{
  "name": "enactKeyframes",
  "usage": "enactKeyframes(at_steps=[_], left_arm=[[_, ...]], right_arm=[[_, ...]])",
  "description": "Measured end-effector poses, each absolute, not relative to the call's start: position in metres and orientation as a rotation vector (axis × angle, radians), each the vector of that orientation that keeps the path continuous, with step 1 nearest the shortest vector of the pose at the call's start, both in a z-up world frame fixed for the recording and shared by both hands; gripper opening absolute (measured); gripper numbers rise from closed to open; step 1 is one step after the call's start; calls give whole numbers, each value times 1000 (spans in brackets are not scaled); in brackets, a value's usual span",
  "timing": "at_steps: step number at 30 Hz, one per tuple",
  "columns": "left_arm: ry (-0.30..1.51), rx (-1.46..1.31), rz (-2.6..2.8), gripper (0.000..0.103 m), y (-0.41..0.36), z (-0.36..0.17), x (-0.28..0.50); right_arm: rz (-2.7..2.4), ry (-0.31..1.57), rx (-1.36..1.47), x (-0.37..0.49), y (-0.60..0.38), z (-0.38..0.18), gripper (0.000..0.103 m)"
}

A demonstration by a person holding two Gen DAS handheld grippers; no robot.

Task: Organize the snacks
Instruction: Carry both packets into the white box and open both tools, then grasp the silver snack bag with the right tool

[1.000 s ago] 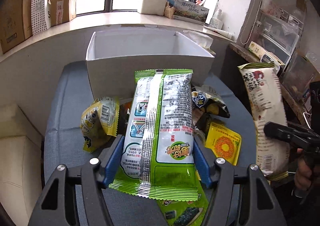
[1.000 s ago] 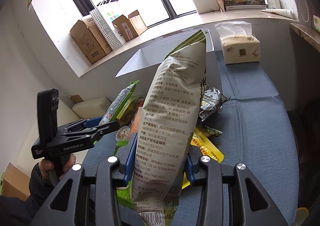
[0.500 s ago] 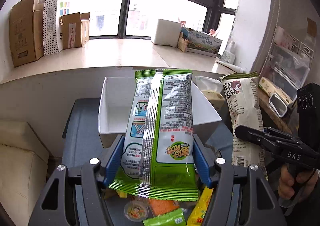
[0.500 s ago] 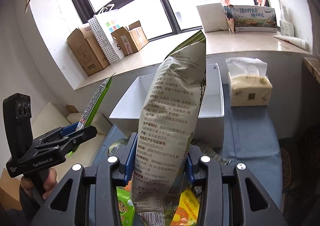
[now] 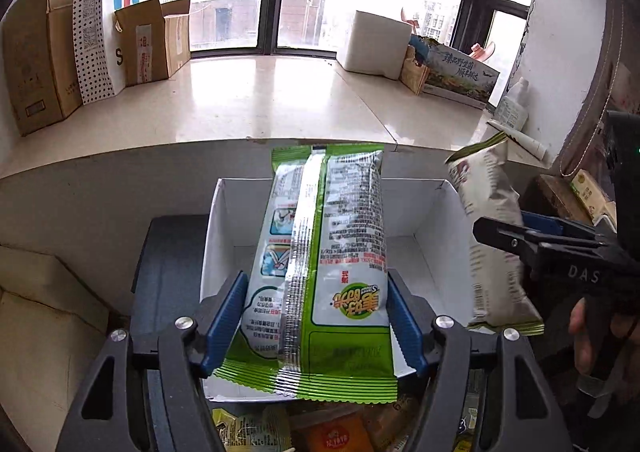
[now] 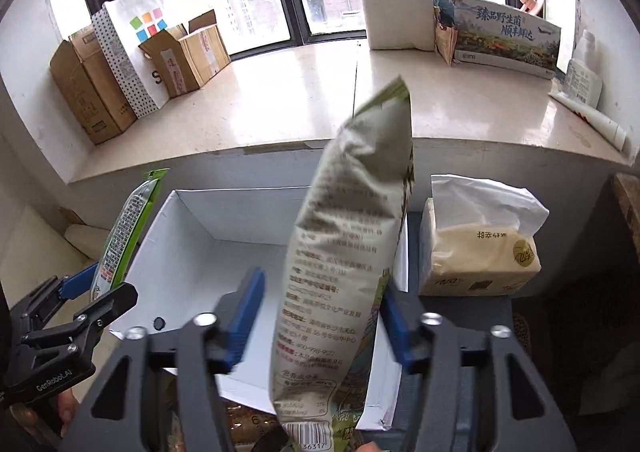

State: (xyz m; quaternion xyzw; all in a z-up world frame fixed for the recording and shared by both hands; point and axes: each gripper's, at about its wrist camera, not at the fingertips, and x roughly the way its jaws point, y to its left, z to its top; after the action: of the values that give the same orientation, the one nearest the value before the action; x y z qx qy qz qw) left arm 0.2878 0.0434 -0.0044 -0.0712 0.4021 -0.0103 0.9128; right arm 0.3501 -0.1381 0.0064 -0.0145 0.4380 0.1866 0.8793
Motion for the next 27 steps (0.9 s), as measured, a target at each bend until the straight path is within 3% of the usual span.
enactKeyframes(at_steps=[1,2,18,27], left_arm=[[836,-143,-11,95,44,-7,287],[832,-146,-3,103,46,-9,286],[642,-160,-65,103,50,19,200],[616,-125,1,103,38,16,87]], right_arm=[[364,881,-81,347,-134,7,103],[340,854,-109,345,-133,9,103],[418,695,79,282,-178,39,103],[513,651,18,161,-200,15,103]])
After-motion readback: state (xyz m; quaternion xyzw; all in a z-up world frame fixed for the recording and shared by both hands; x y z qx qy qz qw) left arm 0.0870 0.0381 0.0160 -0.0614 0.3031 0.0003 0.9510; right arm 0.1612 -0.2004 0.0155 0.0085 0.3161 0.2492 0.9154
